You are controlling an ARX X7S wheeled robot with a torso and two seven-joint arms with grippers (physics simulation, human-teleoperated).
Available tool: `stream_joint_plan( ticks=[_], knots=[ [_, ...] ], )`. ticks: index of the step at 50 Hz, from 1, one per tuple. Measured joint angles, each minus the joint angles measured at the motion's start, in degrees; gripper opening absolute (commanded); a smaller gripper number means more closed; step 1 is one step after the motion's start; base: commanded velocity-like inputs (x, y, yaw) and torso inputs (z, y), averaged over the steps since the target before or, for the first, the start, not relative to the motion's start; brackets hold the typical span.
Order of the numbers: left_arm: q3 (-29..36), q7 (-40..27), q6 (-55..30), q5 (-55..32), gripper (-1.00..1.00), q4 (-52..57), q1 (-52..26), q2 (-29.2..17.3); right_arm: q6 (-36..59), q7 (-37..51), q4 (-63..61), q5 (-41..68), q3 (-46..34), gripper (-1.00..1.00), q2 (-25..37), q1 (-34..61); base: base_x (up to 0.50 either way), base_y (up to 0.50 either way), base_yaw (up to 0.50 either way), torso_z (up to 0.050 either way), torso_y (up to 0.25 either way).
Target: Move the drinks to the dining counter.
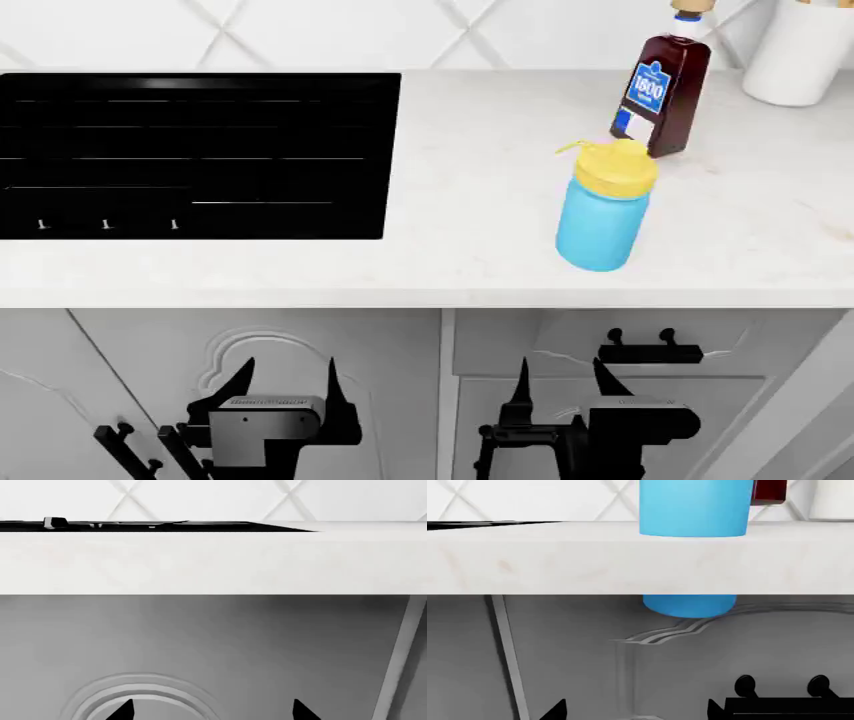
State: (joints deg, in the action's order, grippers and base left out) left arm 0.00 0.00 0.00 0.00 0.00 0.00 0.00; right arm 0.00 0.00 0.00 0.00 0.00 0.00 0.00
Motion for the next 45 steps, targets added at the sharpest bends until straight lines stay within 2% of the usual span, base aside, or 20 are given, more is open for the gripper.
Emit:
stream_joint_plan(
  ticks=[20, 26, 31, 37, 41, 45],
  knots=[
    [2.9, -3.1, -1.0, -2.0, 1.0, 0.9, 0.4, -2.2, 0.5, 2.6, -0.6, 2.8, -2.6, 1.0, 2.3, -0.1, 0.0, 0.0, 0.0, 0.0, 0.0],
    [2.9, -3.8, -4.5, -3.5, 1.0, 6.6, 1.5, -3.7, 5.3, 2.9, -7.2, 4.2, -3.1, 1.0, 4.1, -0.6, 0.0, 0.0, 0.0, 0.0, 0.0],
    [0.7, -4.6, -16.8, -5.8, 1.0, 20.7, -0.3, -7.3, 14.7, 2.8, -17.3, 6.5, -2.0, 1.0, 6.7, 1.4, 0.0, 0.0, 0.0, 0.0, 0.0],
    [-4.3, -5.2, -40.7, -11.6, 1.0, 37.6, -10.6, -14.1, 31.0, 2.6, -29.3, 11.7, 1.3, 1.0, 10.7, 9.7, 0.0, 0.0, 0.0, 0.0, 0.0],
    [-11.3, -8.7, -56.7, -22.9, 1.0, 43.4, -21.2, -19.8, 43.2, 2.3, -35.3, 16.1, 4.6, 1.0, 13.4, 18.4, 0.0, 0.0, 0.0, 0.0, 0.0],
    [-19.2, -16.1, -67.4, -40.7, 1.0, 42.8, -31.5, -25.5, 54.2, 2.1, -39.1, 19.8, 7.5, 1.0, 15.9, 27.4, 0.0, -0.04, 0.0, 0.0, 0.0]
  ],
)
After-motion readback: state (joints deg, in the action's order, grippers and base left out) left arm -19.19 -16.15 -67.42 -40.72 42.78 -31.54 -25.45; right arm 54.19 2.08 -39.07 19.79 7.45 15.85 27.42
